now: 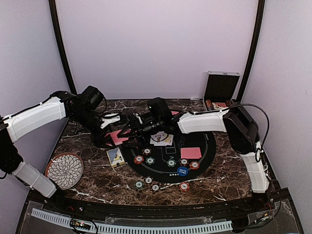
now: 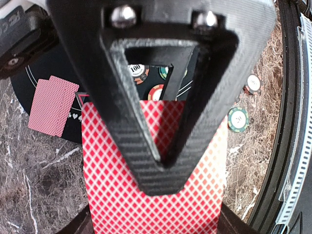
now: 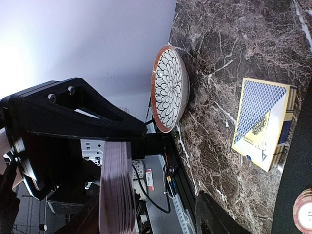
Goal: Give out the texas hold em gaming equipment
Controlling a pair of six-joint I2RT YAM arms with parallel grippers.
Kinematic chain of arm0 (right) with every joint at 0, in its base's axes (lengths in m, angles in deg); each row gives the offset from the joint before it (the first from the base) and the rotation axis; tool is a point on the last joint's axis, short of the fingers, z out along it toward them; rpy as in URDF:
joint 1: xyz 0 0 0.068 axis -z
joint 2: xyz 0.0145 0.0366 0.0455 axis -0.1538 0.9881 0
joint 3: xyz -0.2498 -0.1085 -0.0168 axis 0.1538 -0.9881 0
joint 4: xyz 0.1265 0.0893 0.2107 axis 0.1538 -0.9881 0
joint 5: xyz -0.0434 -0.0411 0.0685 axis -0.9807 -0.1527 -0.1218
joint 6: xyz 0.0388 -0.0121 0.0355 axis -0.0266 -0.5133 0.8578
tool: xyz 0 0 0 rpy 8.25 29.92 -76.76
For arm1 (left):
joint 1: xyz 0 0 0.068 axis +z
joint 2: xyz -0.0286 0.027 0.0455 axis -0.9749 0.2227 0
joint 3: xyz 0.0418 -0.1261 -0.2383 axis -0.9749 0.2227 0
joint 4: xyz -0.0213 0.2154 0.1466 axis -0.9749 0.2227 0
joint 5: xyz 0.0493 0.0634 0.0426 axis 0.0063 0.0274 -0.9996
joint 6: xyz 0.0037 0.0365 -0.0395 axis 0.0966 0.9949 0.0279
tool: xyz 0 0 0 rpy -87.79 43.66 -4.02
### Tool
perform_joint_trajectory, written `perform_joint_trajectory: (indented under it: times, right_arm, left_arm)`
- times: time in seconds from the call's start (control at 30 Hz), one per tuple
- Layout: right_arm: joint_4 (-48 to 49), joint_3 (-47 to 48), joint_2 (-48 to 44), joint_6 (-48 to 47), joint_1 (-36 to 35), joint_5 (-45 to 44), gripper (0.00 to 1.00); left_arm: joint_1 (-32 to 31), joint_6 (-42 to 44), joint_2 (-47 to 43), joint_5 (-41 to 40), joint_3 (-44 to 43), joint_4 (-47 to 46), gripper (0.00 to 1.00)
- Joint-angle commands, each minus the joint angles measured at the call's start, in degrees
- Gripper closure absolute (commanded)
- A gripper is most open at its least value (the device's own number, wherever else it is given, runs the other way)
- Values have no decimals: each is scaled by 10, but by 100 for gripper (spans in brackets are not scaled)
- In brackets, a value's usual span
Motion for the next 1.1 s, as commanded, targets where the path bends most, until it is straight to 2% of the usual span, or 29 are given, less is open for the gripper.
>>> perform_joint_trajectory:
  times: [0.0, 0.13, 0.37, 0.47, 0.5, 0.57, 1.07]
  right_arm:
    - [29, -12, -42, 11, 7, 8, 38]
    - [34, -20, -52, 13, 7, 9, 46]
    - [39, -26, -56, 21, 7, 18, 76]
    - [40, -29, -60, 23, 8, 21, 86]
    - [39, -31, -64, 24, 9, 23, 95]
    - [39, -34, -68, 24, 12, 24, 100]
    - [-7, -92, -122, -22, 56, 28, 100]
  left_arm:
    - [2, 0, -19, 10, 4, -7, 100]
    - [2, 0, -20, 9, 7, -7, 100]
    - [2, 0, -20, 9, 7, -5, 100]
    - [2, 1, -21, 8, 8, -5, 100]
    - [2, 0, -19, 7, 8, -6, 100]
    - [2, 1, -18, 6, 8, -6, 100]
    - [2, 3, -17, -3, 15, -4, 100]
